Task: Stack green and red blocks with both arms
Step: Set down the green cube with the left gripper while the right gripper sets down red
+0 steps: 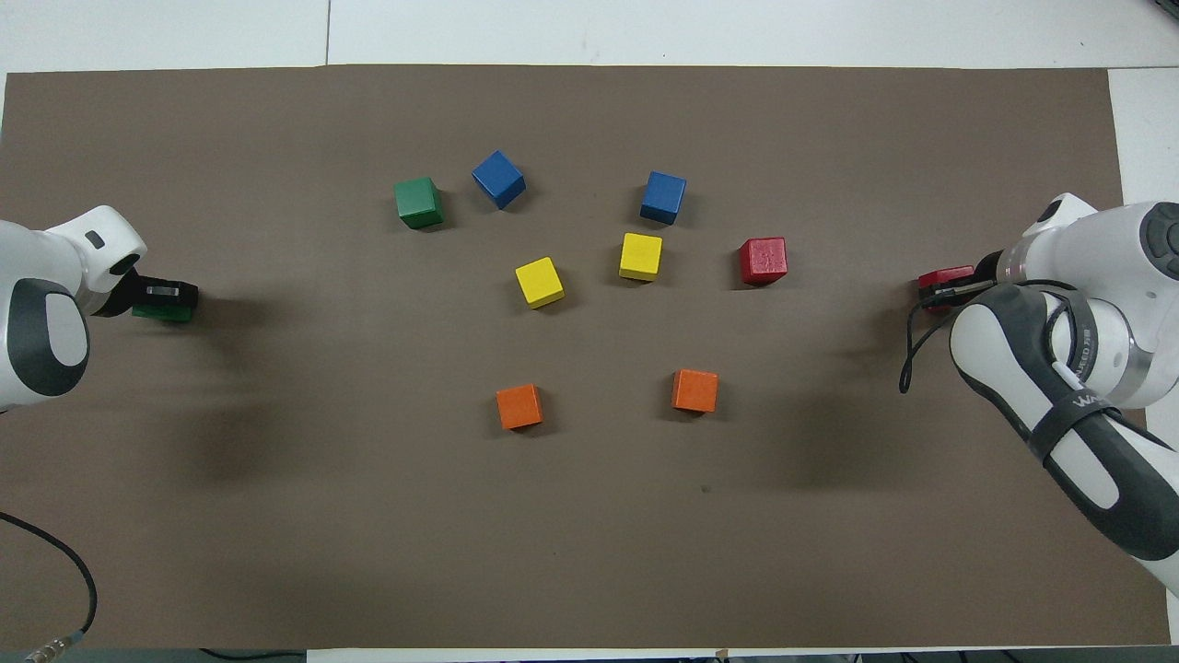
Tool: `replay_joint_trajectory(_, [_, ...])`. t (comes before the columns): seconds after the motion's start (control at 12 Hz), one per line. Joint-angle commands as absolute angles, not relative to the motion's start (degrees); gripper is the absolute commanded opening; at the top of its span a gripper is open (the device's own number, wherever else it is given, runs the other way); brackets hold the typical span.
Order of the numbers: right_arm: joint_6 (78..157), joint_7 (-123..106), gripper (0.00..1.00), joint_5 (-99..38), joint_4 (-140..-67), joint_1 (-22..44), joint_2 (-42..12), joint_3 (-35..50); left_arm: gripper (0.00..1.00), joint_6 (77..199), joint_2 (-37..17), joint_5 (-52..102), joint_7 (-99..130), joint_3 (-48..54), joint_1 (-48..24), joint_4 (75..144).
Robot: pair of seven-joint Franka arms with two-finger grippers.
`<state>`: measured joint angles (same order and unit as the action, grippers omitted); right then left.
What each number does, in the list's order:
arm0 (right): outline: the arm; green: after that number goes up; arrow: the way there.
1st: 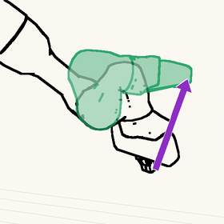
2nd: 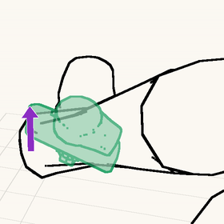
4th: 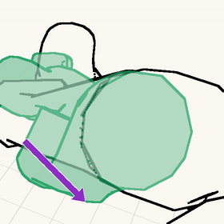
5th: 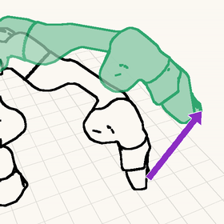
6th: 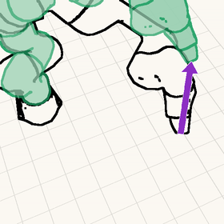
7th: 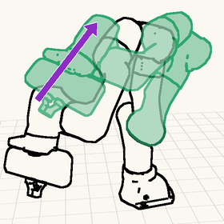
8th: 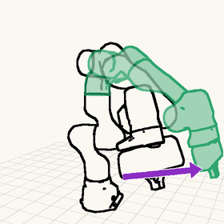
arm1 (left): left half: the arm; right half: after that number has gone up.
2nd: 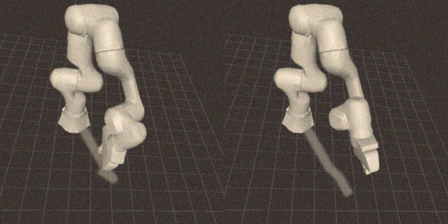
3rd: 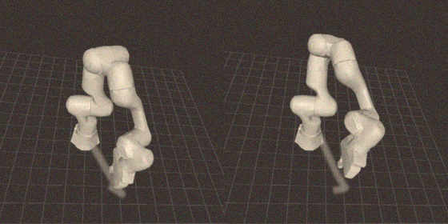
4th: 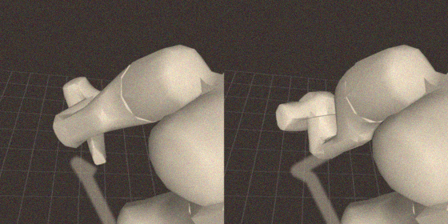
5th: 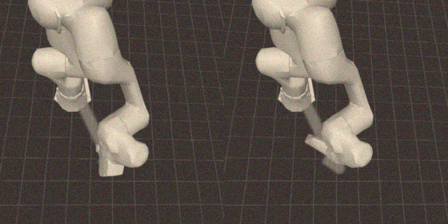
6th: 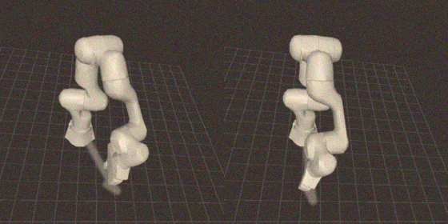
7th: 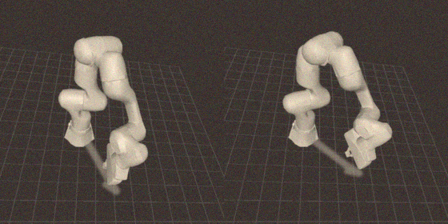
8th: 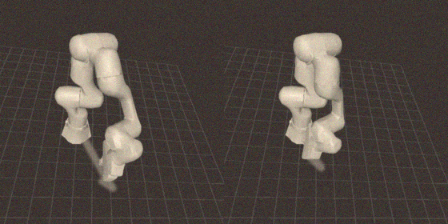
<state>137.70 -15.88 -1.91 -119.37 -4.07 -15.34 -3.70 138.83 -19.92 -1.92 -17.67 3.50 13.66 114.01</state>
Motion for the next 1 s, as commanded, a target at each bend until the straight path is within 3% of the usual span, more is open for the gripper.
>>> replay_joint_trajectory(0.0, [141.06,-17.23,0.01,-1.85,-120.67,-5.19,-15.91,-2.9,0.0,141.06,-19.69,-2.55,-19.07,2.9,12.31,114.78])
replay_joint_trajectory(0.08, [141.06,-17.14,0.01,-1.85,-120.67,-5.1,-16.0,-2.9,0.61,141.76,-19.69,-2.55,-20.73,2.9,11.87,115.05])
replay_joint_trajectory(0.17, [141.06,-17.14,0.02,-1.85,-120.67,-5.1,-16.0,-2.9,1.0,141.33,-19.69,-2.55,-21.09,2.9,12.13,114.96])
replay_joint_trajectory(0.33, [141.15,-16.7,0.06,-1.85,-120.76,-5.1,-16.0,-2.9,1.0,138.71,-19.6,-2.55,-21.09,2.9,12.04,113.39])
replay_joint_trajectory(0.42, [141.15,-16.61,0.19,-1.85,-120.76,-5.01,-16.0,-2.9,1.0,135.82,-19.6,-2.64,-21.09,2.9,11.95,111.46])
replay_joint_trajectory(0.58, [141.68,-15.31,0.93,-1.85,-120.67,-4.75,-16.08,-2.9,1.0,130.46,-19.43,-2.46,-20.92,3.16,11.78,107.51])
replay_joint_trajectory(0.67, [141.51,-13.29,1.0,-1.85,-120.5,-4.66,-16.08,-2.9,1.0,126.08,-19.42,-2.03,-20.48,3.34,10.65,103.66])
replay_joint_trajectory(0.92, [139.32,-13.27,1.0,-1.85,-119.45,-4.48,-14.77,-2.99,1.0,118.13,-21.7,-0.09,-3.17,2.9,1.97,92.48])
